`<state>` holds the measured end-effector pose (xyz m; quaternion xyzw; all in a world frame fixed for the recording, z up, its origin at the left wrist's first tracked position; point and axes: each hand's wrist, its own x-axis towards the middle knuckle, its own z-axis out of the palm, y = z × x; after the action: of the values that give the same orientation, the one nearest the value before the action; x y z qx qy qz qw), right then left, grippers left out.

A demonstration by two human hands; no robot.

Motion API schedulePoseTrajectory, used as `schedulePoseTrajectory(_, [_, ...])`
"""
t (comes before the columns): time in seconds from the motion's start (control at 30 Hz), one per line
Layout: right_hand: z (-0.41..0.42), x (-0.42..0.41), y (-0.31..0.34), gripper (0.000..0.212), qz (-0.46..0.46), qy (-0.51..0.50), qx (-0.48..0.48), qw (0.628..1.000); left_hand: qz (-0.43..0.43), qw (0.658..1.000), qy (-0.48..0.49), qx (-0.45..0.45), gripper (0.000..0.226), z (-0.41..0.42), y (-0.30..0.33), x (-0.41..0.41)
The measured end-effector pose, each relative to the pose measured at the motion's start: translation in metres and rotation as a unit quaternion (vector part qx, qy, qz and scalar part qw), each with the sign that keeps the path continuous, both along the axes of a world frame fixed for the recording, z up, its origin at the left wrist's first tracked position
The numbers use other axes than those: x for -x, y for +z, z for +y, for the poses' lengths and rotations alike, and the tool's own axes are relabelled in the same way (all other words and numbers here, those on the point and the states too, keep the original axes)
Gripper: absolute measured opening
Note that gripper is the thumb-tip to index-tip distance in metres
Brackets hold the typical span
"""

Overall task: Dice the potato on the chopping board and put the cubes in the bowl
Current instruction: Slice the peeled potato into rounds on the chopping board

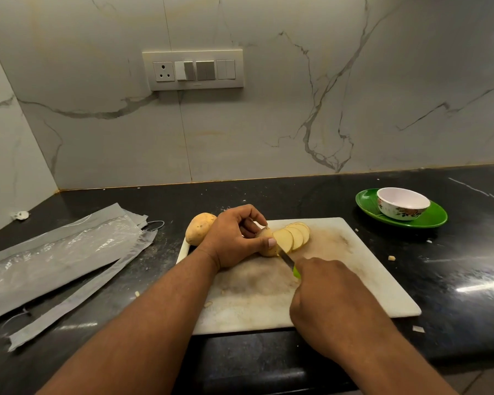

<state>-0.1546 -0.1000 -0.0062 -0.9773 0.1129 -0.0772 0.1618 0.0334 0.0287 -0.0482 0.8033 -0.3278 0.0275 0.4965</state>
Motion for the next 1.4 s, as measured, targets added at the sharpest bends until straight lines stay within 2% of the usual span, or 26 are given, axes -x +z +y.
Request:
schedulePoseTrajectory(0.17, [0.003,0.003,-0.008,0.045,0.013,0.005,-0.011,1.0,-0.003,1.0,0.011,-0.006,0.033,-0.002,0.0,0.001])
schedulePoseTrajectory(0.33, [-0.006,0.024,0.0,0.054,0.035,0.014,0.017,0.999,0.005,1.0,0.01,-0.006,0.032,-0.001,0.0,0.001])
schedulePoseTrajectory(0.5, [-0.019,0.028,0.008,0.053,0.031,-0.008,0.055,0.998,0.011,1.0,0.001,-0.001,0.033,0.001,0.002,0.002])
schedulePoseTrajectory(0.87, [-0.003,-0.004,0.014,0.058,-0.035,-0.012,0.016,0.999,0.006,1.0,0.005,-0.004,0.028,0.0,-0.001,-0.002])
schedulePoseTrajectory(1.03, [0.0,-0.014,0.016,0.062,-0.007,-0.012,0.022,1.0,0.023,1.0,0.004,-0.002,0.028,0.001,-0.001,-0.004])
schedulePoseTrajectory(1.4, [0.001,-0.017,0.012,0.059,-0.008,-0.004,0.022,1.0,0.033,0.999,0.006,0.0,0.029,0.0,-0.001,-0.003])
